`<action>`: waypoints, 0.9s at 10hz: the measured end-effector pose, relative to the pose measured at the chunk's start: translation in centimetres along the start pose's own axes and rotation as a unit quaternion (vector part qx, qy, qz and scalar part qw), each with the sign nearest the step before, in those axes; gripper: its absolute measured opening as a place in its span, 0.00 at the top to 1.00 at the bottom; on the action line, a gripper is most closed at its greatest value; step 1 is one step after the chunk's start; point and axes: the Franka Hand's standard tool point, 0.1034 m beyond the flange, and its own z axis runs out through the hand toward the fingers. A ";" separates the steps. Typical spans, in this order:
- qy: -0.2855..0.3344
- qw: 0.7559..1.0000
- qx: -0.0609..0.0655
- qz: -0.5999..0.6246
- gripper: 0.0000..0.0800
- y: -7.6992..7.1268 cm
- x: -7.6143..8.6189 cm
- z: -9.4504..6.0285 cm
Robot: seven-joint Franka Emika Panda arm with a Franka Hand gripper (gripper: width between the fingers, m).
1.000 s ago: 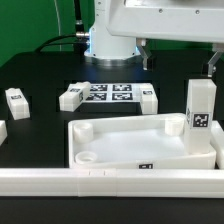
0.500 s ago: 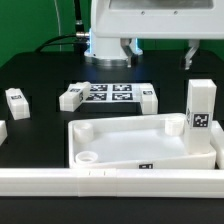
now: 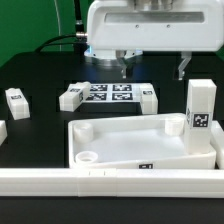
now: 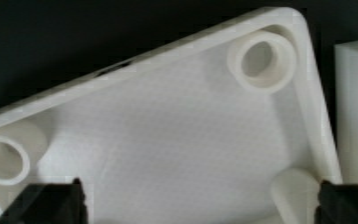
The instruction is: Assemble desk
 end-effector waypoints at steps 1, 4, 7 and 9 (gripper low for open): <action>-0.004 1.000 -0.003 0.002 0.19 0.7 -1.6 1.3; -0.012 1.000 -0.009 0.006 0.19 1.8 -4.0 4.2; -0.032 0.999 -0.012 0.005 0.19 1.7 -4.2 4.2; -0.106 0.994 -0.019 0.002 0.19 2.1 -4.6 4.0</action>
Offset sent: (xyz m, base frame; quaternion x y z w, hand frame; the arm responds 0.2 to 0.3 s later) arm -0.0238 0.0077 -0.0355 0.0292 0.0260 0.0269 0.9989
